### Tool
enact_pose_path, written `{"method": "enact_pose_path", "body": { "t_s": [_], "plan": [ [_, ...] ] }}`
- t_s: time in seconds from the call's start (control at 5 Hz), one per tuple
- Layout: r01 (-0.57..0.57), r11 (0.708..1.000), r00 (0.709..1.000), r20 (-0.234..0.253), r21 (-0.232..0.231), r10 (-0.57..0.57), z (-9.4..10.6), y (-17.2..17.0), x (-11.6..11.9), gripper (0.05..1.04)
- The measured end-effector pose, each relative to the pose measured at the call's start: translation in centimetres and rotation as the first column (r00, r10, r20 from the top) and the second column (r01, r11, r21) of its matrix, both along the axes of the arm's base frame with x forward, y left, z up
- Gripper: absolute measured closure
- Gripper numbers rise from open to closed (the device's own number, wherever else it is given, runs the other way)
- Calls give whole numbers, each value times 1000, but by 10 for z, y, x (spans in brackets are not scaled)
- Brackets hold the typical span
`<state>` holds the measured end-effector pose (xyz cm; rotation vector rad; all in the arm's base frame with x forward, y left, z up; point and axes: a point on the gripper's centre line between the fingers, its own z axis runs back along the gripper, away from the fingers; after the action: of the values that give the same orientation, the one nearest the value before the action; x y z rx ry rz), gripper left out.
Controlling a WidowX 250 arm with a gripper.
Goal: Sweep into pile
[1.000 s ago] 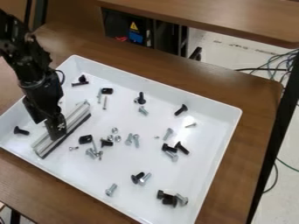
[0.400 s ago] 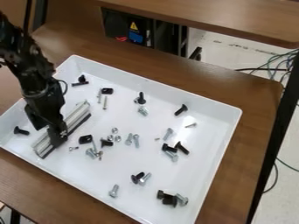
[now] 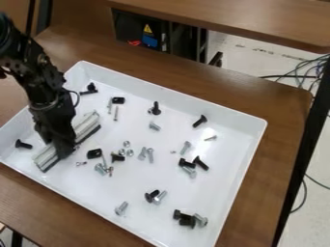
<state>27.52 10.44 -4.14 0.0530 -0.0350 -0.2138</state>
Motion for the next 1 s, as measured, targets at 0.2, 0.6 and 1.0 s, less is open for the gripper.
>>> {"method": "enact_pose_path", "body": {
  "t_s": [0.2, 0.6, 1.0],
  "plan": [
    [-26, 1000, 1000, 7, 7, 26, 0, 0, -1, 729],
    [-309, 949, 951, 37, 55, 308, 35, 13, 10, 729],
    [-335, 926, 942, 58, 171, 330, 50, 45, 48, 729]
  ]
}}
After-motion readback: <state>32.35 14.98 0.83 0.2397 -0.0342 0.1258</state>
